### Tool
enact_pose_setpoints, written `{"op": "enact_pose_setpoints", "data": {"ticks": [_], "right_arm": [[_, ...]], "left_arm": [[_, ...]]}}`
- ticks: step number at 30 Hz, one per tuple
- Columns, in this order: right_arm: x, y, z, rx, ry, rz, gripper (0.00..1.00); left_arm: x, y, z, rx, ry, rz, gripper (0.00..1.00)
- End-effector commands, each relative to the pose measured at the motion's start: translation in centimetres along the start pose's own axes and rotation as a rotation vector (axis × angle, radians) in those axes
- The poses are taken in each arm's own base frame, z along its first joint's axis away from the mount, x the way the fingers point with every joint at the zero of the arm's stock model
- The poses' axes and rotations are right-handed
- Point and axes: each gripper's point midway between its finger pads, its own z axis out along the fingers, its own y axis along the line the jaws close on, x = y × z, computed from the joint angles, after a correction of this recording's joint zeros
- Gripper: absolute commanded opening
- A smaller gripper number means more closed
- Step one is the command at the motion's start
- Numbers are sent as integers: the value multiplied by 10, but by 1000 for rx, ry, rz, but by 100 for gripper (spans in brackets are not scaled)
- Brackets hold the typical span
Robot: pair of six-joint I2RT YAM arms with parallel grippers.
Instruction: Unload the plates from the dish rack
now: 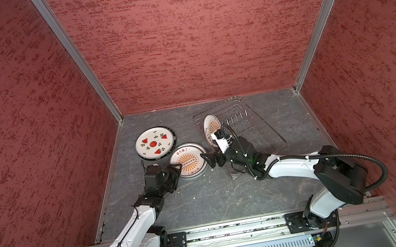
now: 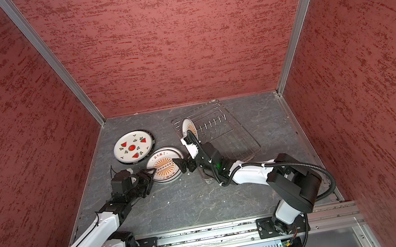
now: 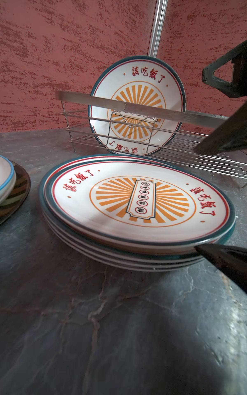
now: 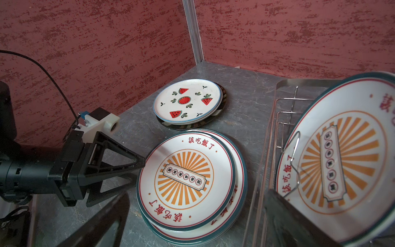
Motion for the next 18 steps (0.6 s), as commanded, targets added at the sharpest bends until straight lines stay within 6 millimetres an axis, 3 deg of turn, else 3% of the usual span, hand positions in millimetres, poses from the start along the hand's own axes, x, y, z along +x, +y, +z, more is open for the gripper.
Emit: {"op": "enact_pose_setpoints", "data": {"ticks": [1,10,18], "right_arm": [[-22,4,-4,14,-60,-20,99],[-23,1,-7,30,-68,-27,99],[-23,1,-11,31,-78,-23,99]], "left_arm": [[-2,-10,4,32,0,20,66],[1,-7,16,10,43,17,70],[-15,-1,-7,-5,-106,20,75]]}}
